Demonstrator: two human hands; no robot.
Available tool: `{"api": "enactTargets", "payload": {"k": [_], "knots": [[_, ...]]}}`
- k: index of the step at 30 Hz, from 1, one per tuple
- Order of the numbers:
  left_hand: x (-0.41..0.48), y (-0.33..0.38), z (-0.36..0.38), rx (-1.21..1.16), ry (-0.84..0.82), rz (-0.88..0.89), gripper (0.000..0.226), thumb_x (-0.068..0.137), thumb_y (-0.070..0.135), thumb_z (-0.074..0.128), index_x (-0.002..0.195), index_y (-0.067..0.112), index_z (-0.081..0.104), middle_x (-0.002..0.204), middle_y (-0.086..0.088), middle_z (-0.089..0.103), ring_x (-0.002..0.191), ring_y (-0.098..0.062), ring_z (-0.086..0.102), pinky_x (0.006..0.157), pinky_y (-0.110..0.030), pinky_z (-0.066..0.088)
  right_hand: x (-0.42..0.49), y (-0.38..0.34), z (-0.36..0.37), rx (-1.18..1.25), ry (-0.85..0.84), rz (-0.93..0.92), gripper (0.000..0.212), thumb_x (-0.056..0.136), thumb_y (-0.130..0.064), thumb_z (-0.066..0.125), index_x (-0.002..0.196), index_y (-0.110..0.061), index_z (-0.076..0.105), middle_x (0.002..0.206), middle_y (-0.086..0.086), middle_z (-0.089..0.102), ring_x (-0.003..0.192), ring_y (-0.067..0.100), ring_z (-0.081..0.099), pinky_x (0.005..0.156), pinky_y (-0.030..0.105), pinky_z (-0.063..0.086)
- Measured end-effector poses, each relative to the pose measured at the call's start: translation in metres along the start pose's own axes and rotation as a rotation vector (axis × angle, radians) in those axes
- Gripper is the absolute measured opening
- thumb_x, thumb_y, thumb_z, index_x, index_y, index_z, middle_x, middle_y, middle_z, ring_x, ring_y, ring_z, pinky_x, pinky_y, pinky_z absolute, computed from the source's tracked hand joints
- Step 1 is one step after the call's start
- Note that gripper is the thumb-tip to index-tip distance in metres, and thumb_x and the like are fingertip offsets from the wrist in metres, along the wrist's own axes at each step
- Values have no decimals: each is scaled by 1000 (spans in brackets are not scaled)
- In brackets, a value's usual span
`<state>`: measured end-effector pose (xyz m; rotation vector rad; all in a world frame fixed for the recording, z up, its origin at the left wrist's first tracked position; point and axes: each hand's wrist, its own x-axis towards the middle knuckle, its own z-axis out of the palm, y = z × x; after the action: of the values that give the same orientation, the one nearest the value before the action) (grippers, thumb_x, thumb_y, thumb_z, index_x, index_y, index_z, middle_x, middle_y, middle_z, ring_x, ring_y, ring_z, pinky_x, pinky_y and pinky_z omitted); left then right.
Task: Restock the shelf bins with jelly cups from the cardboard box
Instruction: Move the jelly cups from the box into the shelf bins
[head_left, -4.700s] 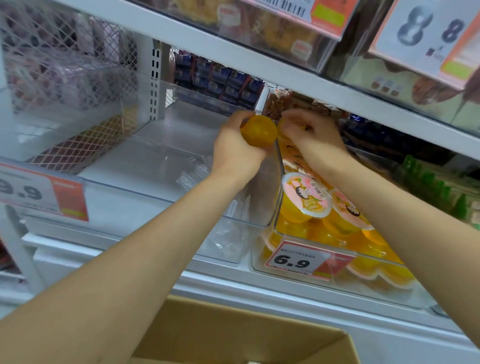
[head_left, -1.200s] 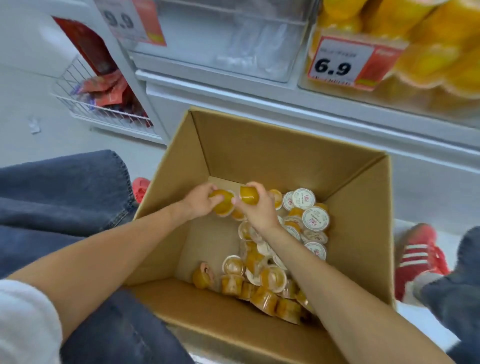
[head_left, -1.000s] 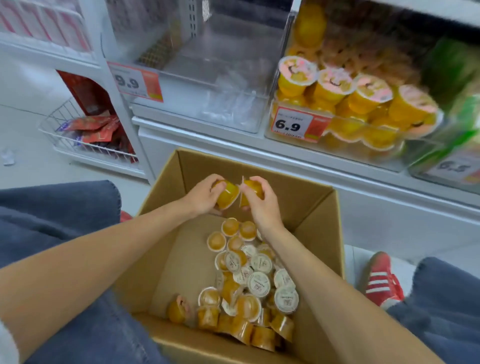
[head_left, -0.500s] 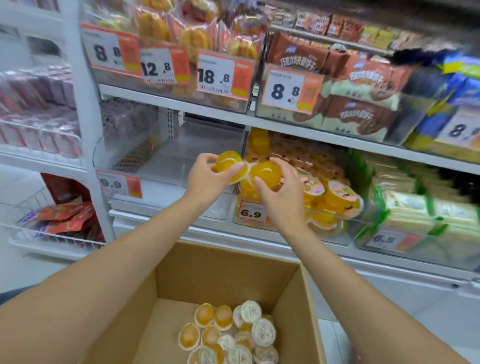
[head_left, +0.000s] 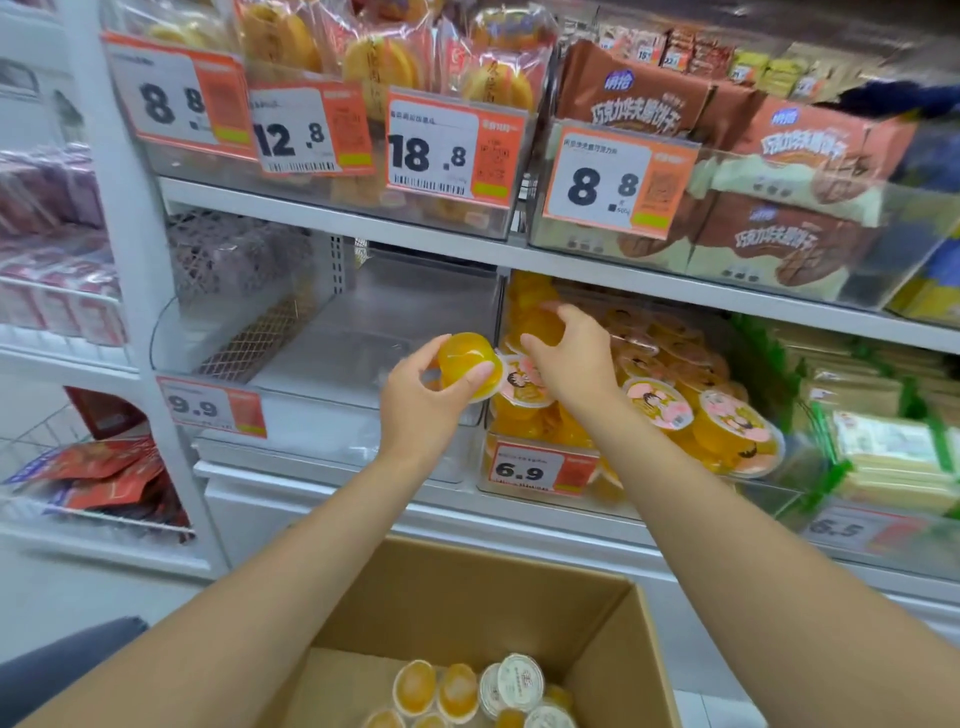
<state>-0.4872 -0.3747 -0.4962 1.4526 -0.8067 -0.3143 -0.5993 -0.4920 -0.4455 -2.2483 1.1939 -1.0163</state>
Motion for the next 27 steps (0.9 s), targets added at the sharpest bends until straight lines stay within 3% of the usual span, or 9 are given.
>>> {"api": "enactTargets", "payload": {"k": [5,10,13,16,20,24,27], "knots": [[-2,7,2,-21,57,-7,56,75,37,80,125,19,61,113,7,64,103,-7,60,72,-10,46,-1,7,1,-42,-31,6,50,93,-16,60,141,-20,47,135,12,54,127,26,49,104,34,39],[-3,12,3,-27,79,-15,50,74,38,80,118,21,65,109,8,68,102,-8,63,78,-19,52,2,7,-2,-19,-1,53,44,87,-18,68,127,-16,53,123,10,58,117,27,53,99,41,45],[-4,15,1,-25,59,14,56,74,40,80,124,23,62,115,7,67,106,-10,62,86,-28,55,-14,4,-10,-8,78,-57,35,88,-13,61,123,-15,57,117,4,57,111,21,54,97,35,45],[-7,23,3,31,25,89,60,72,45,80,125,27,61,118,7,66,106,-10,62,88,-33,55,-46,2,-20,60,87,-242,47,81,-5,59,126,-18,56,117,-3,57,107,14,54,96,37,47],[-12,42,18,11,-73,119,54,75,40,79,125,25,63,119,9,66,108,-6,60,91,-24,51,-70,6,-24,57,-67,-307,74,79,-31,73,144,-27,37,143,-9,46,129,7,42,106,26,37],[-11,51,33,-33,-210,76,54,78,31,77,130,29,59,128,5,61,120,-10,54,99,-28,47,-68,9,-34,90,-3,-226,76,78,-40,75,143,-27,37,139,-8,48,128,9,41,104,30,40],[-7,56,37,-58,-271,36,47,88,21,65,133,28,56,132,6,57,113,-5,55,96,-24,46,-68,13,-44,53,29,-209,71,78,-43,75,138,-26,41,132,-8,50,123,10,42,101,32,41]]}}
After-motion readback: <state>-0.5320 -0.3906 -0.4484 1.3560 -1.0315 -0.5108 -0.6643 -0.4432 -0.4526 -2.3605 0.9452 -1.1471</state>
